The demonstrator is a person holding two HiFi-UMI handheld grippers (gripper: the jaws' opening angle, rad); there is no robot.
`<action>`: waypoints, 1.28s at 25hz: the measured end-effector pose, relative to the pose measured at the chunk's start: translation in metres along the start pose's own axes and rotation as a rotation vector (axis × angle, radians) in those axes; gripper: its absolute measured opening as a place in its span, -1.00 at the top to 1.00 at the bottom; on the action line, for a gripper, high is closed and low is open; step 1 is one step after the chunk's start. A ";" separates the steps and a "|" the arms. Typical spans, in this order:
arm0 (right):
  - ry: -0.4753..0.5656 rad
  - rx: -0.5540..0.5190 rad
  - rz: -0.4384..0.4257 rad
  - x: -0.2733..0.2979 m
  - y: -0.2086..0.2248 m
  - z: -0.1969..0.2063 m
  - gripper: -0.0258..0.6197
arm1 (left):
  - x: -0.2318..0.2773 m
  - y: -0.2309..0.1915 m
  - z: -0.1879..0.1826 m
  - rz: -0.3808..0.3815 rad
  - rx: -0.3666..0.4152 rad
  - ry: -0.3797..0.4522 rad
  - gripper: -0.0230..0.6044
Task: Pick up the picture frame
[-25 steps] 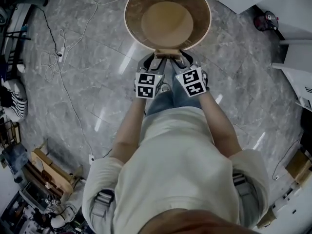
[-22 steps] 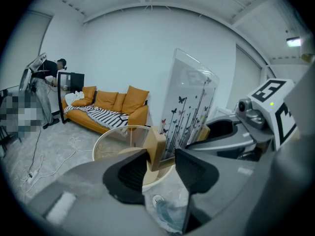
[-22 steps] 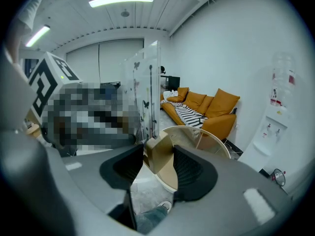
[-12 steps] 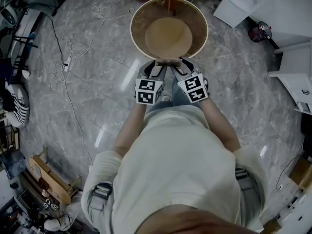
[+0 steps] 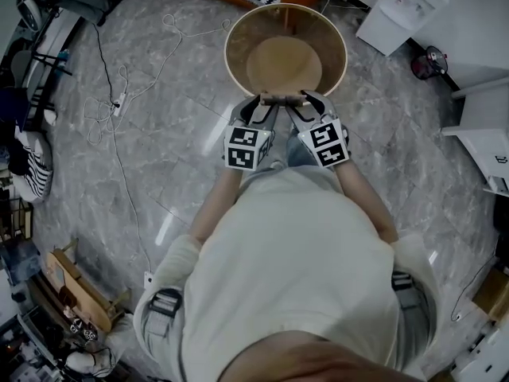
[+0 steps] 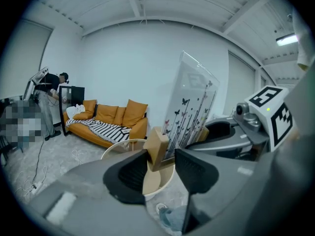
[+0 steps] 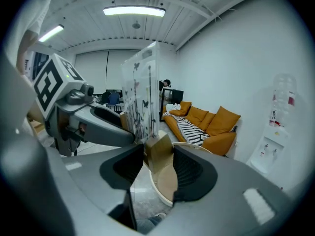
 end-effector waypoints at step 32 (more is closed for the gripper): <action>-0.001 -0.029 -0.013 0.008 0.001 -0.006 0.35 | 0.000 -0.010 -0.004 -0.008 -0.011 -0.001 0.37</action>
Point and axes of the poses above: the fingertips, and each gripper's own axes: x forward along the fingers, y to its right, z out of its underside, the point moved 3 cm from there along -x, backward along the fingers, and after that the axes turned 4 degrees about -z, right-handed, at the moved point
